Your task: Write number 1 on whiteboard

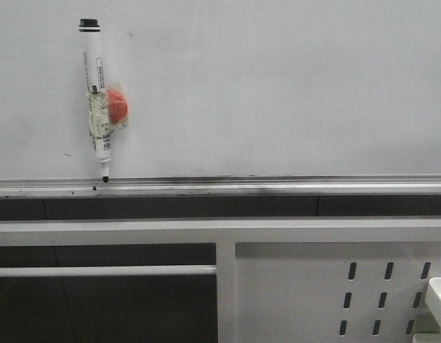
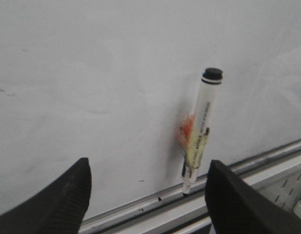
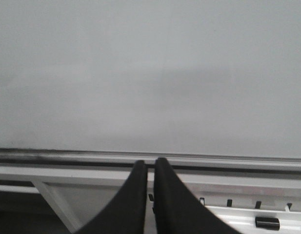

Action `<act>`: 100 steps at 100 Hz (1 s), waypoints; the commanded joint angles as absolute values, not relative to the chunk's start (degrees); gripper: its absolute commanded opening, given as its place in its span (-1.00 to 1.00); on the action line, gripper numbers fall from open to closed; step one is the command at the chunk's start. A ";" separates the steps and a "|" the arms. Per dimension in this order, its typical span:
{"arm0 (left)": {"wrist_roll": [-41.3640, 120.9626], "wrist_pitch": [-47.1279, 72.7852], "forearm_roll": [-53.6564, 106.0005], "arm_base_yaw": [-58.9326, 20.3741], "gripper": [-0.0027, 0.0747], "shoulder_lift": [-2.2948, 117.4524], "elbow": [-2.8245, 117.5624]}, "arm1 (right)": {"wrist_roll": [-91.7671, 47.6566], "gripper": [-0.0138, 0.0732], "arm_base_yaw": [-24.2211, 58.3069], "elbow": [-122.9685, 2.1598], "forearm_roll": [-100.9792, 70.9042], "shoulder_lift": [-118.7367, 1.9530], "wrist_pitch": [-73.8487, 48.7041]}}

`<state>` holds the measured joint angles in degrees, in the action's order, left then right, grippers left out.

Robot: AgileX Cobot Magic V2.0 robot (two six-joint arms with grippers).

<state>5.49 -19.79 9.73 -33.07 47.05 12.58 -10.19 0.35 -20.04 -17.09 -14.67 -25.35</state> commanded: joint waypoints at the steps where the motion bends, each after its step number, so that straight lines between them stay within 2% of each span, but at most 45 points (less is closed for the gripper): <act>1: 4.89 -29.95 11.06 -35.81 0.24 51.38 12.94 | -10.79 -0.67 0.47 -21.49 -18.39 -15.86 -18.88; 17: 3.76 -46.37 17.09 -39.96 0.24 61.05 9.49 | -10.79 -0.67 0.47 -21.49 -18.63 -15.86 -18.78; 34: 0.97 -59.10 14.09 -42.89 0.23 72.11 7.93 | -10.79 -0.67 0.47 -21.49 -20.07 -15.86 -18.78; 49: 0.97 -77.65 13.52 -44.92 0.20 82.36 8.32 | -10.79 -0.67 0.47 -21.49 -20.07 -15.86 -18.78; 67: -3.66 -78.05 14.55 -45.03 0.20 90.74 13.17 | -10.79 -0.67 0.47 -21.39 -20.53 -15.86 -19.15; 97: -3.56 -78.05 17.62 -45.03 0.20 93.15 19.41 | -10.79 -0.67 0.47 -21.39 -20.53 -15.86 -20.84; 100: -3.56 -78.05 17.62 -45.03 0.14 93.53 19.75 | -10.79 -0.67 0.47 -21.39 -20.53 -15.86 -20.84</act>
<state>-2.93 -64.71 15.46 -44.91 94.04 17.20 -10.31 0.35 -19.99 -19.99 -14.67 -24.41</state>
